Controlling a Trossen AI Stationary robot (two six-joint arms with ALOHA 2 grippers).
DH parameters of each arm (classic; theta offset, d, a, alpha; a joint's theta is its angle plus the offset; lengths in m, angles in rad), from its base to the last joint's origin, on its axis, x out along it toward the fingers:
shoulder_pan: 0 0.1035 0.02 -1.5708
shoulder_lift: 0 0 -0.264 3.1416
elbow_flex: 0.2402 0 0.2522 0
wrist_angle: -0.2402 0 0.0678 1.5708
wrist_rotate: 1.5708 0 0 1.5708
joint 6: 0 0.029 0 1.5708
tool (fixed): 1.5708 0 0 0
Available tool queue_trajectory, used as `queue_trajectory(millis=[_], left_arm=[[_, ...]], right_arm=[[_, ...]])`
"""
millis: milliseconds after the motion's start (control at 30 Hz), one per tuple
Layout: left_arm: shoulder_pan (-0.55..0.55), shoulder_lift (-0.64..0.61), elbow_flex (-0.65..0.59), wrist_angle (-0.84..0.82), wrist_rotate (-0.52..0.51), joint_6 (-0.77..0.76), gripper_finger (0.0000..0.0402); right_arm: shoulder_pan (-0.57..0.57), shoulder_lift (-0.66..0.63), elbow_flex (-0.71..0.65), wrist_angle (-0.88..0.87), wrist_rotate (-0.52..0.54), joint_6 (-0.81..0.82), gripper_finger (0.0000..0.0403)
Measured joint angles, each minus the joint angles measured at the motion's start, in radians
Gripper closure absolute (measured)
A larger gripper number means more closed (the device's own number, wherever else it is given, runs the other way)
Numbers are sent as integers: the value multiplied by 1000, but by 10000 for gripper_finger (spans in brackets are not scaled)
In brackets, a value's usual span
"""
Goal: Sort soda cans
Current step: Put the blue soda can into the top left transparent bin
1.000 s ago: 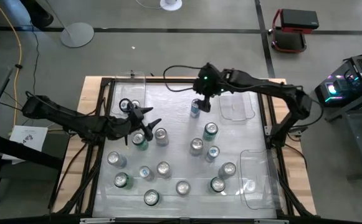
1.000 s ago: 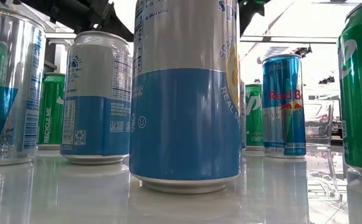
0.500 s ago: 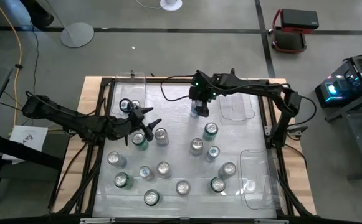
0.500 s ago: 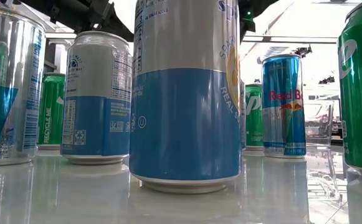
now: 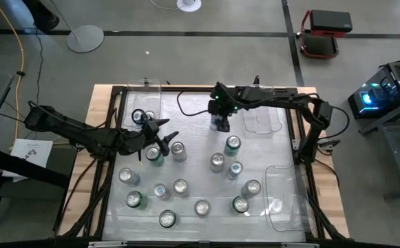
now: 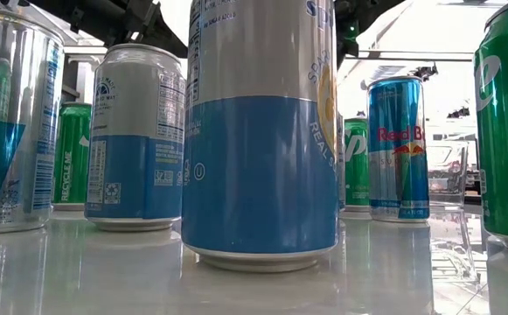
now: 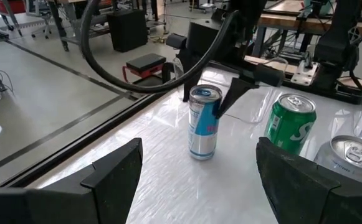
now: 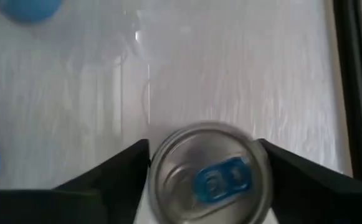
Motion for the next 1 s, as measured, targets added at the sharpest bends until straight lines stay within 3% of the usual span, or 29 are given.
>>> queue_trajectory(millis=[100,367,467,633,800,1000], left_arm=[[0,0,0,0,0,0,113],[2,0,0,3,0,0,113],[2,0,0,20,0,7,113],[2,-1,0,67,0,36,113],[2,-1,-1,80,0,35,113],[2,-1,-1,86,0,27,113]], right_arm=[[16,0,-1,55,0,15,179],[77,1,2,294,-1,100,179],[77,42,64,320,-10,178,179],[86,165,248,248,-32,195,179],[93,310,459,43,-50,217,179],[95,416,562,-12,-38,209,179]])
